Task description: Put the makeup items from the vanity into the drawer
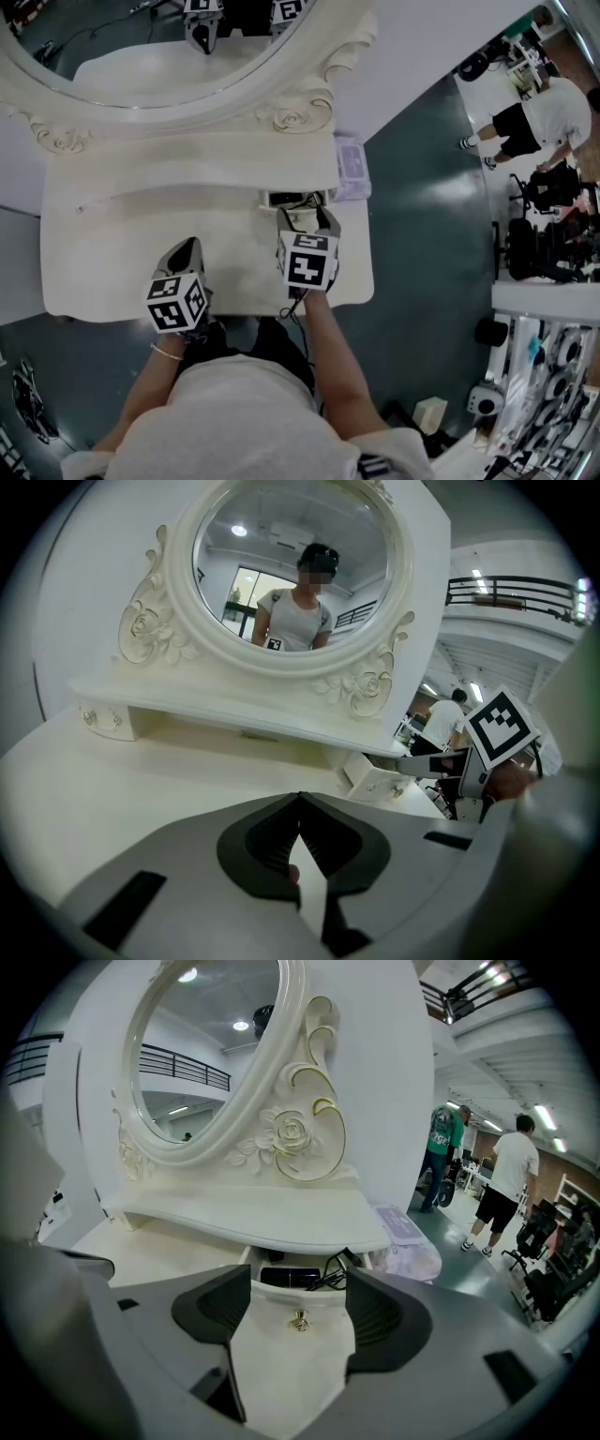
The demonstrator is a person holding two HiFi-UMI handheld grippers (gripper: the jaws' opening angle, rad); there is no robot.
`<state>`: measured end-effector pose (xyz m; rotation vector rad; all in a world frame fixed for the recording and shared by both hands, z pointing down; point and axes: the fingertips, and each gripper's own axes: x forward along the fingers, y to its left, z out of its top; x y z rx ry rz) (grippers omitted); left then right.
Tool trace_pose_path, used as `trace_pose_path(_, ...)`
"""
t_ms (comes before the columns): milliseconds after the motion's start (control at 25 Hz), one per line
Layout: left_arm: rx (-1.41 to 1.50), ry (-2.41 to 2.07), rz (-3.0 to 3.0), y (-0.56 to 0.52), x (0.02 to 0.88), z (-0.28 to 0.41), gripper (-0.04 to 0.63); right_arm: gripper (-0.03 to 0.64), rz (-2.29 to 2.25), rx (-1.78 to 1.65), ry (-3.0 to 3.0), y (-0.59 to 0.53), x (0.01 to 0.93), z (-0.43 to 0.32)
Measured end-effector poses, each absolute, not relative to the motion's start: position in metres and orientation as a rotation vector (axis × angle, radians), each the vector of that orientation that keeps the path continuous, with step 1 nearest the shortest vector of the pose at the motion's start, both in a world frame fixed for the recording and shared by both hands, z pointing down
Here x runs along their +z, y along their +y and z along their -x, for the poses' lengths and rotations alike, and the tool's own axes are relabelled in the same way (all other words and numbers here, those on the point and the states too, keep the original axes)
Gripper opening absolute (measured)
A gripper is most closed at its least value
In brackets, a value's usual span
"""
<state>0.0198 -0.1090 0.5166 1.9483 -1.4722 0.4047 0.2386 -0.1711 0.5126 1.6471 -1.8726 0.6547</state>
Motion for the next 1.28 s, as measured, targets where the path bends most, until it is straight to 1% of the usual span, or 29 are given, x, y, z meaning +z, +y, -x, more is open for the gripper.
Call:
trace_pose_path(360,0.403,-1.477,-1.957,-0.1,0.513,-0.019,0.003,0.316,-1.681,0.671,-1.92,-0.159,0.511,-0.239)
trace_pose_path(800,0.386,-1.473,-2.01,-0.091,0.5,-0.026,0.003,0.311,-1.653,0.784,-1.99,-0.131,0.507,-0.227)
trace_pose_path(920,0.382,-1.474,-2.029,-0.091,0.494,-0.027,0.003,0.301,-1.641,0.816,-2.024,-0.125,0.502,-0.219)
trace_pose_path(1000,0.381,-1.473,-2.042,-0.092,0.49,-0.028,0.003,0.271,-1.646,0.825,-2.03,-0.122,0.498,-0.216)
trace_pose_path(1160,0.379,-1.471,-2.065,-0.095,0.484,-0.029,0.003,0.162,-1.673,0.856,-2.032,-0.118,0.492,-0.214)
trace_pose_path(1280,0.377,-1.465,-2.084,-0.096,0.48,-0.032,0.003,0.116,-1.686,0.866,-2.036,-0.115,0.488,-0.214)
